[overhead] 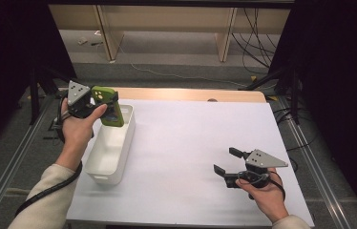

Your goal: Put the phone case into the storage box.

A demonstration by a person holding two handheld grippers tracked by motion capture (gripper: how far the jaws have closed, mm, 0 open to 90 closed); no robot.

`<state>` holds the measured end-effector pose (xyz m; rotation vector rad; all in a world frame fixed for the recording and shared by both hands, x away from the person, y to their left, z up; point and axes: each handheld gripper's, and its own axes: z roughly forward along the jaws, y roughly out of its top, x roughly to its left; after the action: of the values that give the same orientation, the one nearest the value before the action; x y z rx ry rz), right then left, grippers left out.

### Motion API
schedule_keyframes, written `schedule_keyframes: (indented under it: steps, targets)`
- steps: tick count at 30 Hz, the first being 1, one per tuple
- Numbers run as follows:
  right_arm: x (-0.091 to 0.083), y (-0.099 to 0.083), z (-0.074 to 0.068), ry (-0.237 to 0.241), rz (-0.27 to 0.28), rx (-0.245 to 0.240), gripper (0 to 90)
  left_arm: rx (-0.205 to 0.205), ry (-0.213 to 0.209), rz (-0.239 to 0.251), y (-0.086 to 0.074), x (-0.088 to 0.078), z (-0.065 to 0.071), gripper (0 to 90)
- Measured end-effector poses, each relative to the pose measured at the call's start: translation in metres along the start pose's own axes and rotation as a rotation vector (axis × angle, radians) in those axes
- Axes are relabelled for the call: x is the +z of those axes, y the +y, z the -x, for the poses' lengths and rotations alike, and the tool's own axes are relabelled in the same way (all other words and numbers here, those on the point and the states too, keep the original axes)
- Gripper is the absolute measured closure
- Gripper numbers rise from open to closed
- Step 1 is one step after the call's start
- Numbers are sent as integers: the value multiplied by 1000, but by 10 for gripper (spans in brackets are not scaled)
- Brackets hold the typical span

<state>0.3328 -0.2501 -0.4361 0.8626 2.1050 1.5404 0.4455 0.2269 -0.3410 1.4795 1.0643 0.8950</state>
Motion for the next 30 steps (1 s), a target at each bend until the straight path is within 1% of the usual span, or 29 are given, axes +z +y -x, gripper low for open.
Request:
schedule_keyframes:
  steps: [22,30]
  targets:
    - [0,0,0,2,0,0,155,3,0,0,5,8,-3,161]
    - [0,0,0,2,1,1,155,2,1,-2,4,11,-5,161]
